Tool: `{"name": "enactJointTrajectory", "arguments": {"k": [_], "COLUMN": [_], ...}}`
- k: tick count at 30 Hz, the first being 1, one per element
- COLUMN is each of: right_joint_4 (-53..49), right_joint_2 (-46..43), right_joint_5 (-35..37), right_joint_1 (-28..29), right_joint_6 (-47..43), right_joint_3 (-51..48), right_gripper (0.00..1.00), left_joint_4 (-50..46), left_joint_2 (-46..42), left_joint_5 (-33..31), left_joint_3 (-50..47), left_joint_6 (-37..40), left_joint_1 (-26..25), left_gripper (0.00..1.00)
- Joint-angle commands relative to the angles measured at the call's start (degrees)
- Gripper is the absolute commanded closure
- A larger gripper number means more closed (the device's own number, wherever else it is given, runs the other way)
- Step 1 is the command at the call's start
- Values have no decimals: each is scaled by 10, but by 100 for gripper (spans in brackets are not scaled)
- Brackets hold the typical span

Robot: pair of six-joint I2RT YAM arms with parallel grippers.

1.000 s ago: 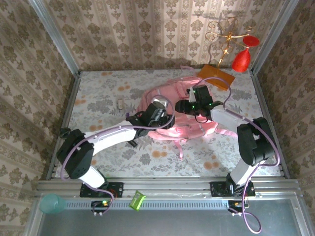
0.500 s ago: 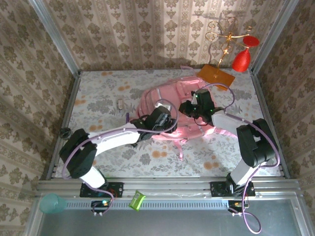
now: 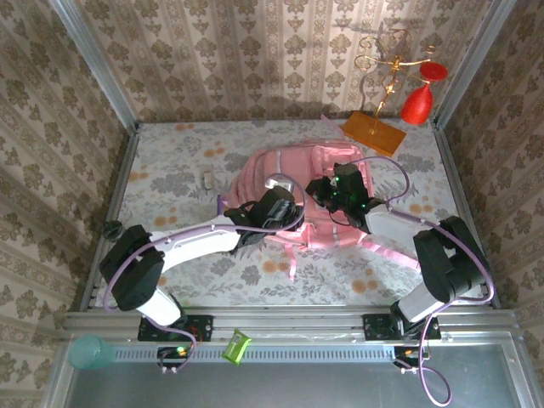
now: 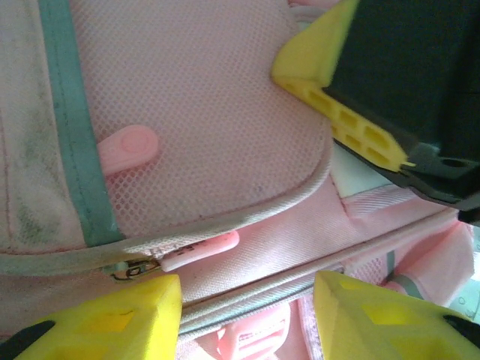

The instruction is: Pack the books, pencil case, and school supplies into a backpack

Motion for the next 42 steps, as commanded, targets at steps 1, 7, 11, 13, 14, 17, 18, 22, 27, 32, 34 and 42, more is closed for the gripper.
{"name": "enactJointTrajectory", "arguments": {"k": [1, 7, 11, 13, 14, 17, 18, 22, 27, 32, 34, 42], "right_joint_4": [87, 82, 79, 76, 72, 72, 70, 65, 61, 53, 53, 60], "right_joint_2": [-31, -29, -24, -21, -18, -8, -3, 6, 7, 12, 15, 18], "right_joint_5": [17, -5, -25, -40, -49, -78, -89, -105, -108, -114, -118, -133], "right_joint_1": [6, 6, -2, -9, -13, -19, -19, -24, -38, -39, -39, -40], "right_joint_6": [38, 32, 25, 18, 14, 10, 6, -3, -8, -17, -19, -11], "right_joint_3": [5, 15, 19, 23, 27, 36, 44, 52, 50, 57, 59, 62], "right_gripper": [100, 100, 100, 100, 100, 100, 100, 100, 100, 100, 100, 100], "left_joint_4": [-26, -36, -62, -65, -70, -79, -76, -80, -65, -48, -53, -60], "left_joint_2": [17, 49, 59, 54, 53, 60, 64, 76, 66, 72, 80, 89], "left_joint_5": [-26, -74, -137, -174, -189, -221, -224, -226, -189, -139, -137, -79], "left_joint_3": [28, 61, 69, 60, 61, 66, 67, 82, 74, 85, 93, 90], "left_joint_6": [-3, 9, 28, 39, 42, 53, 55, 66, 69, 70, 74, 48], "left_joint_1": [14, 21, 21, 19, 18, 19, 19, 20, 23, 27, 32, 48], "left_gripper": [48, 40, 44, 46, 47, 46, 44, 47, 62, 72, 73, 73]}}
